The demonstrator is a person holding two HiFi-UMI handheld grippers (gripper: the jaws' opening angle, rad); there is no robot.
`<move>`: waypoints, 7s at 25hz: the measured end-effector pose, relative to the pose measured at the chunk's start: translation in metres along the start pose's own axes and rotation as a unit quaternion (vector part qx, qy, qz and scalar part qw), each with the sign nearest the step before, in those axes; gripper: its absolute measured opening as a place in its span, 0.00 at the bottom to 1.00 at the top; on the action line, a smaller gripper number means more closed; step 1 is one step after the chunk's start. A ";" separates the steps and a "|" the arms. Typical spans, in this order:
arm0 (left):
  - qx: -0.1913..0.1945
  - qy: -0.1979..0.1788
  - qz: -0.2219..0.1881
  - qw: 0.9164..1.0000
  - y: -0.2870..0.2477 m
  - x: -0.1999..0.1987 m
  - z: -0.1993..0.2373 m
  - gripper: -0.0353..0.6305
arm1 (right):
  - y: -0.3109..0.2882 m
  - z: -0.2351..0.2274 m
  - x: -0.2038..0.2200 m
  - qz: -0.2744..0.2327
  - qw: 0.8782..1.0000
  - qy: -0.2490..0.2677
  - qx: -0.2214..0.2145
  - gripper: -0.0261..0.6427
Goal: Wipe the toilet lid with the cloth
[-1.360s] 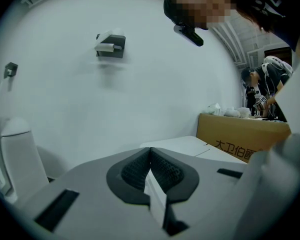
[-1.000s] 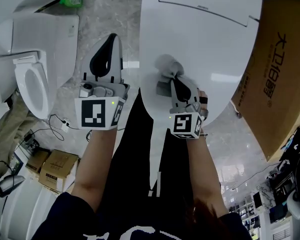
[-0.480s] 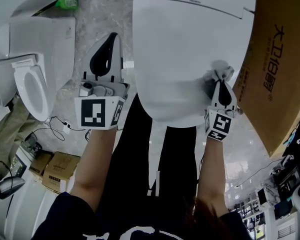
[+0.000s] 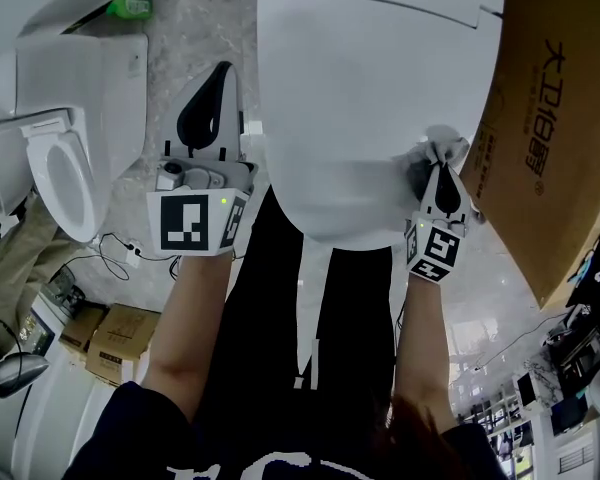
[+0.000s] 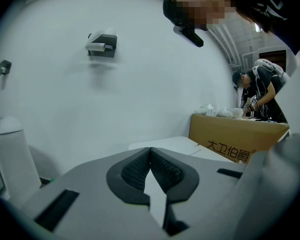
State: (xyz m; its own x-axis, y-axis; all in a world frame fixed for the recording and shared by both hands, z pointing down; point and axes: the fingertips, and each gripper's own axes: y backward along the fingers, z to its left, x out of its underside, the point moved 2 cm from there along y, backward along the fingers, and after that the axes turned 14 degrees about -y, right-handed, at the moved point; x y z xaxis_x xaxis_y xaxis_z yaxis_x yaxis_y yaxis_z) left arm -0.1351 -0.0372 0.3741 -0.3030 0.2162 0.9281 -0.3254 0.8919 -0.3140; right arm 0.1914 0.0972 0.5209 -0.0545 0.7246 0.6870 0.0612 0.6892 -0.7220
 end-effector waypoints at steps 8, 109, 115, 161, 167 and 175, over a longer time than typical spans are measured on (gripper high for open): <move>-0.005 0.000 0.001 1.000 0.004 0.001 0.004 0.08 | -0.009 0.107 -0.003 0.013 0.990 0.080 -0.116 0.09; 0.050 -0.018 -0.010 0.999 0.005 -0.010 -0.046 0.08 | 0.072 0.027 0.080 0.093 0.987 0.088 -0.098 0.09; 0.048 -0.020 -0.017 0.998 0.003 -0.016 -0.050 0.08 | 0.079 0.127 0.104 0.098 0.949 0.181 -0.237 0.09; -0.029 -0.038 -0.105 0.993 0.090 -0.306 0.005 0.08 | 0.293 -0.028 -0.396 -0.343 0.922 -0.093 -0.153 0.09; -0.033 -0.056 -0.092 0.994 0.140 -0.374 0.018 0.08 | 0.384 -0.005 -0.458 -0.388 0.903 -0.046 -0.177 0.09; -0.052 -0.061 -0.132 0.988 0.197 -0.450 0.016 0.08 | 0.453 0.015 -0.502 -0.422 0.882 -0.024 -0.208 0.09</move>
State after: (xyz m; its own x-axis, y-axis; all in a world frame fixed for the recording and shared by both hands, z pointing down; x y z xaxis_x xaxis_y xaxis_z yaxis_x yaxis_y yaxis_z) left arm -0.0772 0.0343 -0.1090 -0.3281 -0.0734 0.9418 -0.3157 0.9482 -0.0361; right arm 0.2313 0.0461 -0.1522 -0.2977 -0.0390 0.9539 0.3389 0.9298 0.1438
